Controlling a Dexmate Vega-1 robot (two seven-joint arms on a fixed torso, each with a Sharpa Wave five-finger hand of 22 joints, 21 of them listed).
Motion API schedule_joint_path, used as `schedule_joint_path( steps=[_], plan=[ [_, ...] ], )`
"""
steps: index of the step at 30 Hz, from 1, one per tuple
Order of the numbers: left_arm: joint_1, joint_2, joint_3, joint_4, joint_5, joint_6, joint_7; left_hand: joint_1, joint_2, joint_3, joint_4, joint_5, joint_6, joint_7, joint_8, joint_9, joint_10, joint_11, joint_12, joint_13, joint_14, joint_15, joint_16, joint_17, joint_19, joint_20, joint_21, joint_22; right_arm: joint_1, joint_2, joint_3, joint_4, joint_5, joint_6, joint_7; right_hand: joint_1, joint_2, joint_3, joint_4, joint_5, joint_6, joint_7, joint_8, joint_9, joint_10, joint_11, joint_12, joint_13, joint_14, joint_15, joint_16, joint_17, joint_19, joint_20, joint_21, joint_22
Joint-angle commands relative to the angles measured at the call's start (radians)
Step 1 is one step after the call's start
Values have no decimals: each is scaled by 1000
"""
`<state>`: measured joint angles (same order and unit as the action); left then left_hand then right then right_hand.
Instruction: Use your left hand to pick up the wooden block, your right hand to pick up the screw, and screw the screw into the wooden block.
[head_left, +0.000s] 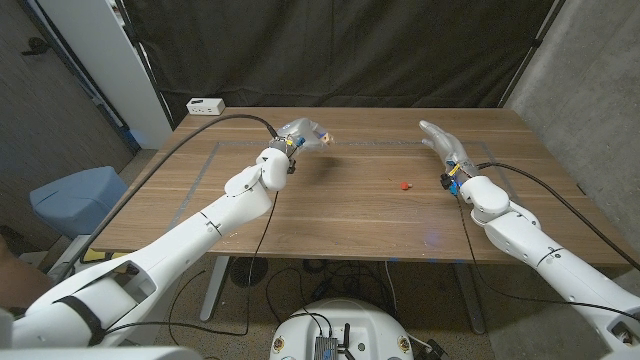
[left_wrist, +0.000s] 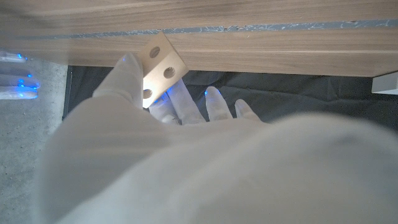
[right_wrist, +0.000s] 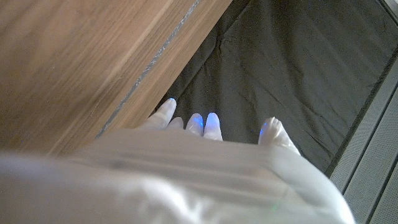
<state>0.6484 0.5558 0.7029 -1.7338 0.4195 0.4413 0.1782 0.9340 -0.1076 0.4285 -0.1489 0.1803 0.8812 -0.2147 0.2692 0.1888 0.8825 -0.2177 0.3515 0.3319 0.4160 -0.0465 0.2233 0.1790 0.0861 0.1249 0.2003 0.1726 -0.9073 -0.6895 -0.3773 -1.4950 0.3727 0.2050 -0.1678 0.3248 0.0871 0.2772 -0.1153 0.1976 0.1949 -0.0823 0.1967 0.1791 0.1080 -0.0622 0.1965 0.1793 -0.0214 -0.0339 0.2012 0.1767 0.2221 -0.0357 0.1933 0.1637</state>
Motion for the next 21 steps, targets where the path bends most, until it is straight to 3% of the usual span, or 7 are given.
schedule_joint_path(
  steps=[1, 6, 18, 21],
  plan=[
    [11, -14, -17, 15, -110, -40, 69, 8, 2, -6, 2, -1, -3, -1, -8, 1, 7, -3, -5, 4, 5, -100, -3, 5, 3, 5, -3, 3, -8, -62, 3, -39, -53, -14, 17, 48, -8, 19, -36, 23, 29, -10, 11, 5, 15, -1, 7, 6, 15, -19, 2, 3, 18, -4, 6, 3],
    [17, -23, -29, 30, -165, -78, 87, 8, 2, -7, 2, -1, -7, 0, -12, 1, 5, -3, -7, 4, 4, -99, -4, 5, 3, 5, -4, 3, -12, -100, 5, -67, -71, -36, 38, 81, -27, 29, -58, 27, 48, -19, 16, 5, 22, -9, 6, 7, 26, -17, 2, 4, 27, -4, 4, 2],
    [27, -49, -44, 52, -263, -116, 121, 8, 5, -11, 3, -2, -21, -1, -23, 1, -7, -3, -18, 3, 0, -94, -7, 6, 1, 9, -5, 3, -9, -183, 5, -140, -112, -100, 91, 119, -51, 38, -70, 27, 61, -23, 18, 7, 23, -16, 3, 8, 33, -12, 0, 4, 37, 1, 2, 2],
    [28, -52, -44, 75, -278, -167, 138, 6, 7, -12, 4, -2, -20, -1, -24, 1, -8, -3, -20, 3, 1, -93, -6, 7, 4, 9, -4, 3, -5, -201, 2, -155, -127, -114, 105, 125, -56, 39, -71, 27, 64, -24, 19, 7, 22, -16, 2, 8, 33, -10, 0, 4, 38, 3, 2, 2]
  ],
)
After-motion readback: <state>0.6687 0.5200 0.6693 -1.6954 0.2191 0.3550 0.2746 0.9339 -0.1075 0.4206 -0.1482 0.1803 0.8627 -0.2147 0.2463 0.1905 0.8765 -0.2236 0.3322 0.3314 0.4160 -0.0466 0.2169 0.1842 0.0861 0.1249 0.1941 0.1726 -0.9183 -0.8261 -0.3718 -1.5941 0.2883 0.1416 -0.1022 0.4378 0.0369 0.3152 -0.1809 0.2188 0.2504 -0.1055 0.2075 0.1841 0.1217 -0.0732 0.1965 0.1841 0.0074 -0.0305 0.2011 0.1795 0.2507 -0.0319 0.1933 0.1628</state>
